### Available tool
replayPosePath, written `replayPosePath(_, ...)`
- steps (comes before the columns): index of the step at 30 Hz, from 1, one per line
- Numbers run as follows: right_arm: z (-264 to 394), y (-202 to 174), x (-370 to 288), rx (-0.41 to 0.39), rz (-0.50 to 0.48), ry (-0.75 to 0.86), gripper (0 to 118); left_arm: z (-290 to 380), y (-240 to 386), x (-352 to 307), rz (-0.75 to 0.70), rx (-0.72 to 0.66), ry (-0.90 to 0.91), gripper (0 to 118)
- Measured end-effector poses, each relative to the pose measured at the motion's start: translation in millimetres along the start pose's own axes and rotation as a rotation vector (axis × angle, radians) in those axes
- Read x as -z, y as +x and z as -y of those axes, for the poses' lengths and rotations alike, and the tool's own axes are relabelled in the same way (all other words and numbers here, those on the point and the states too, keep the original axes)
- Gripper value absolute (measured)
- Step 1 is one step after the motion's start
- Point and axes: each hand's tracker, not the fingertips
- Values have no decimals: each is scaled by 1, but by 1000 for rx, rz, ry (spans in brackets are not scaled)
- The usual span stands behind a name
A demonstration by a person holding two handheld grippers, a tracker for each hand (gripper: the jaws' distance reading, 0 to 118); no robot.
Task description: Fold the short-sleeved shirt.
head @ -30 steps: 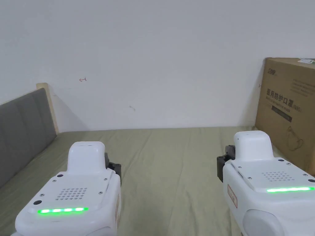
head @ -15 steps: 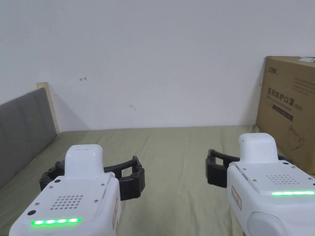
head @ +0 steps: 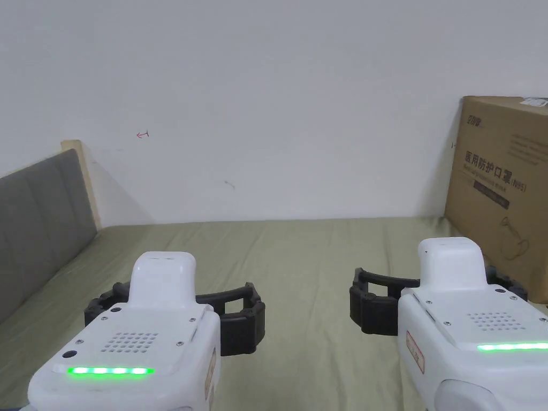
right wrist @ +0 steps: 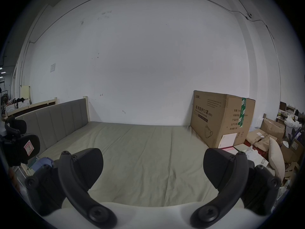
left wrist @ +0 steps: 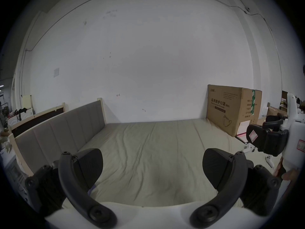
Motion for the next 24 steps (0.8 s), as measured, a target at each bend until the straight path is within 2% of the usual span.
replayPosePath(2, 1, 2, 2, 3, 4, -4, 118, 1, -3, 4, 32, -7, -9, 118)
replayPosePath(8, 3, 5, 3, 7, 6, -12, 118, 4, -1, 11, -38, -9, 6, 118)
replayPosePath(16, 7, 6, 5, 0, 7, -24, 118, 3, -8, 19, 11, -78, -20, 118)
replayPosePath(21, 10, 7, 8, -2, 10, -30, 118, 6, -8, 23, -1, -30, -10, 118)
replayPosePath(24, 10, 7, 10, 8, 5, -33, 118, 3, -13, 25, 14, -62, -39, 118)
